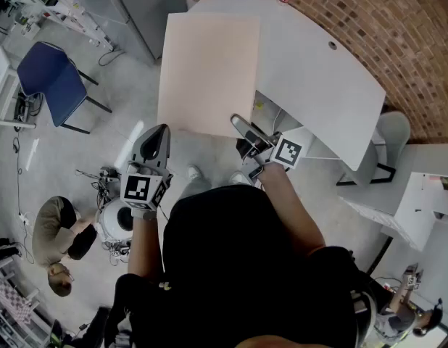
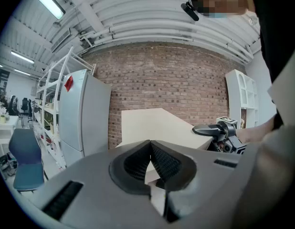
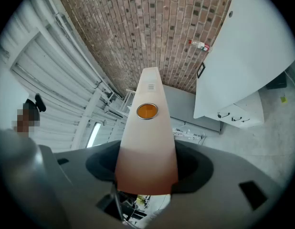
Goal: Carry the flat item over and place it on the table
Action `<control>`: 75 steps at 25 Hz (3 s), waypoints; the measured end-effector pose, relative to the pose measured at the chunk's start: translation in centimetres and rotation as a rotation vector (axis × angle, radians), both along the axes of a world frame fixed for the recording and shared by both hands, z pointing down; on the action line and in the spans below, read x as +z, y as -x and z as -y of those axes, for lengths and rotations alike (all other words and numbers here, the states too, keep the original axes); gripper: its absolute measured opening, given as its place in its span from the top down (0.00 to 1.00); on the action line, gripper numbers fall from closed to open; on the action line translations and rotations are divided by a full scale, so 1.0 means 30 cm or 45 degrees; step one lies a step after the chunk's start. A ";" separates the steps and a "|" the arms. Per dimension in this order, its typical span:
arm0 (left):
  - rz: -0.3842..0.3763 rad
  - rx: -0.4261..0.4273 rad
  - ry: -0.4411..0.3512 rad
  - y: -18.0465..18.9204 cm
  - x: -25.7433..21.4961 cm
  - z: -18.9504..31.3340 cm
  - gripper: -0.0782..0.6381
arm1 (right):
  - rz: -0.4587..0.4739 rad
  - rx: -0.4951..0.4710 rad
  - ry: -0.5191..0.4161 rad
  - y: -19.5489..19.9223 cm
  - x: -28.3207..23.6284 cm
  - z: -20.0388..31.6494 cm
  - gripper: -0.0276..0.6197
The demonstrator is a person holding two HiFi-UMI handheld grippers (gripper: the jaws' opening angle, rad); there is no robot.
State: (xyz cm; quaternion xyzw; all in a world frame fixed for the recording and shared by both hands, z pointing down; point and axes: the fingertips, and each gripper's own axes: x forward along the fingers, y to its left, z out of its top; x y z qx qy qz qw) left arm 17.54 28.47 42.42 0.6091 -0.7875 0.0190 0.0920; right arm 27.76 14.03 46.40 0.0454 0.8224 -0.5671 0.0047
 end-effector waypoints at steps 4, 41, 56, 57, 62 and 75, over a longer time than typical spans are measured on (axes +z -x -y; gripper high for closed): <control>0.021 -0.005 -0.021 0.095 -0.020 -0.033 0.89 | 0.001 0.042 0.034 0.067 -0.003 -0.021 0.51; -0.057 0.071 -0.015 0.762 0.115 0.116 0.89 | -0.074 0.366 0.211 0.567 0.228 0.293 0.50; -0.043 0.177 0.045 1.046 0.090 0.661 0.89 | -0.219 0.465 0.280 0.788 0.348 0.725 0.50; -0.039 0.189 0.048 1.053 0.090 0.697 0.89 | -0.227 0.468 0.278 0.795 0.357 0.750 0.50; -0.029 0.241 0.055 1.070 0.096 0.857 0.89 | -0.275 0.504 0.291 0.813 0.415 0.852 0.50; -0.047 0.358 0.118 1.105 0.137 1.072 0.89 | -0.383 0.620 0.390 0.847 0.585 1.018 0.50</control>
